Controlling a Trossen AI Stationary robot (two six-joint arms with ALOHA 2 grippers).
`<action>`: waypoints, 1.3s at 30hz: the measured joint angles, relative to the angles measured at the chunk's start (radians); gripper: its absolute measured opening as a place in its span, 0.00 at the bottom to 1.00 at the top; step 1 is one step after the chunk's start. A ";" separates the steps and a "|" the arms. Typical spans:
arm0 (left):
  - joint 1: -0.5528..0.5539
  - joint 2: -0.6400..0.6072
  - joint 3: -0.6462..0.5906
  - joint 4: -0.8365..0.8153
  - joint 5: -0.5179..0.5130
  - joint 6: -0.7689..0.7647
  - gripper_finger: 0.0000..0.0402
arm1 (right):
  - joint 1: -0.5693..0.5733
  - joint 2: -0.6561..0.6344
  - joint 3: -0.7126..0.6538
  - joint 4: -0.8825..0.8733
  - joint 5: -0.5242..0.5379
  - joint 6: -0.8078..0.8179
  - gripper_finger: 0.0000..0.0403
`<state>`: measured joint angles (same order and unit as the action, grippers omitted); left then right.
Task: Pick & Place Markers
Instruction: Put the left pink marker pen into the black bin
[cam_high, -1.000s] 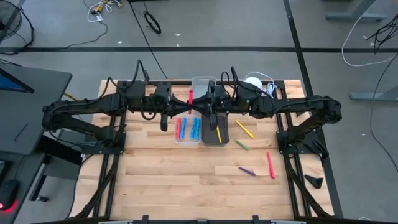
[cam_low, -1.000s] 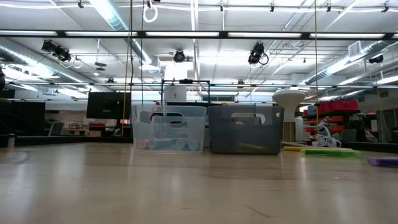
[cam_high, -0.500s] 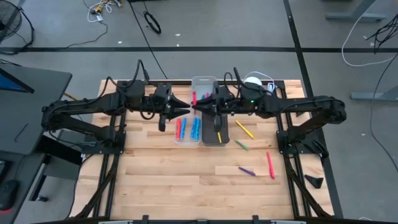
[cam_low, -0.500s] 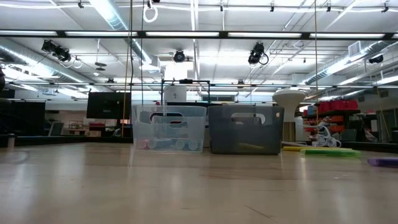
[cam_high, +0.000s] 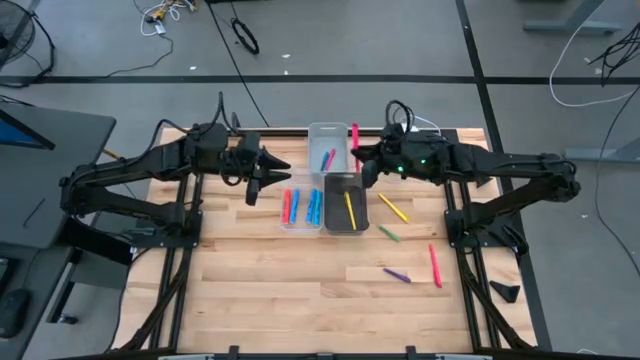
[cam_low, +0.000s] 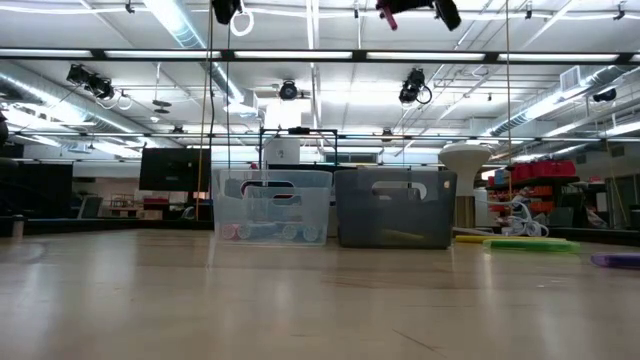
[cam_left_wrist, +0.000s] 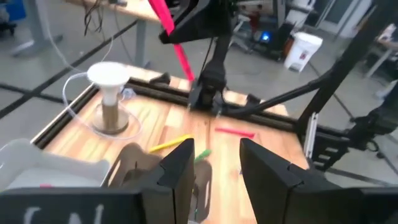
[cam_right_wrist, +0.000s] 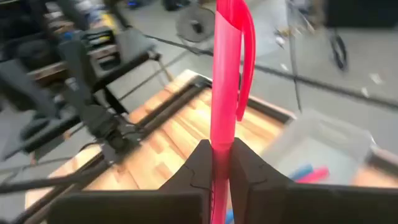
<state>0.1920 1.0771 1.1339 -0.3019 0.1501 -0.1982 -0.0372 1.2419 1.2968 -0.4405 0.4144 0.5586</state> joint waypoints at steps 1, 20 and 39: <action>0.003 0.001 0.000 -0.007 0.000 0.000 0.33 | 0.000 0.000 0.000 -0.026 0.012 0.048 0.04; 0.008 0.001 0.000 -0.018 0.011 0.003 0.34 | -0.022 0.042 -0.001 -0.382 -0.021 0.551 0.04; 0.008 0.001 0.000 -0.074 0.069 0.001 0.34 | -0.063 0.487 0.465 -0.857 -0.180 0.665 0.04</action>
<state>0.2001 1.0779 1.1339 -0.3763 0.2195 -0.1974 -0.1005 1.7290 1.7617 -1.2975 0.2348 1.2240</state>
